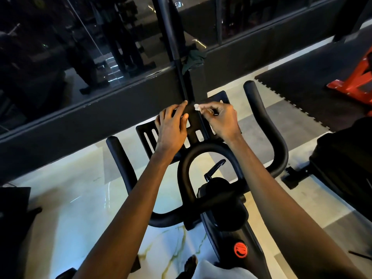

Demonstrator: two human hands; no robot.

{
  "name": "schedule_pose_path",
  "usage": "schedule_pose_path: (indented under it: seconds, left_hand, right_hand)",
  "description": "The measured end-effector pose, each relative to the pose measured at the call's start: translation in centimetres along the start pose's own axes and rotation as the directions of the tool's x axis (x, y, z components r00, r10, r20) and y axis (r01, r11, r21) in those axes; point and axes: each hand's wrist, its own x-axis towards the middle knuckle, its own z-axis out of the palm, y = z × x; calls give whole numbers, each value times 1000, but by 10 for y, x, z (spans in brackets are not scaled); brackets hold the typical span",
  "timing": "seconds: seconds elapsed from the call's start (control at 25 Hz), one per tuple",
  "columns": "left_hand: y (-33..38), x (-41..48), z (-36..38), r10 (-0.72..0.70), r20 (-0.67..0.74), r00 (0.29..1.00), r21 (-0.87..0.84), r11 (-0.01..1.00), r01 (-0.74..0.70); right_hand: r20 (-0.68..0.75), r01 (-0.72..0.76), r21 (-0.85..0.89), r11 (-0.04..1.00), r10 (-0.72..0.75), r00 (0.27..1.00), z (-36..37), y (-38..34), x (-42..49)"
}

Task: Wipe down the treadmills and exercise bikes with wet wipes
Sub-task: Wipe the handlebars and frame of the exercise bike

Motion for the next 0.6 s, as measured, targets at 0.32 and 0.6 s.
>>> schedule_pose_path:
  seconds: [0.32, 0.6]
  left_hand:
    - [3, 1, 3, -91, -34, 995, -64, 994, 88]
    - [14, -3, 12, -127, -109, 986, -53, 991, 121]
  right_hand:
    - [185, -122, 169, 978, 90, 979, -24, 23, -14]
    - [258, -86, 54, 995, 69, 964, -25, 39, -12]
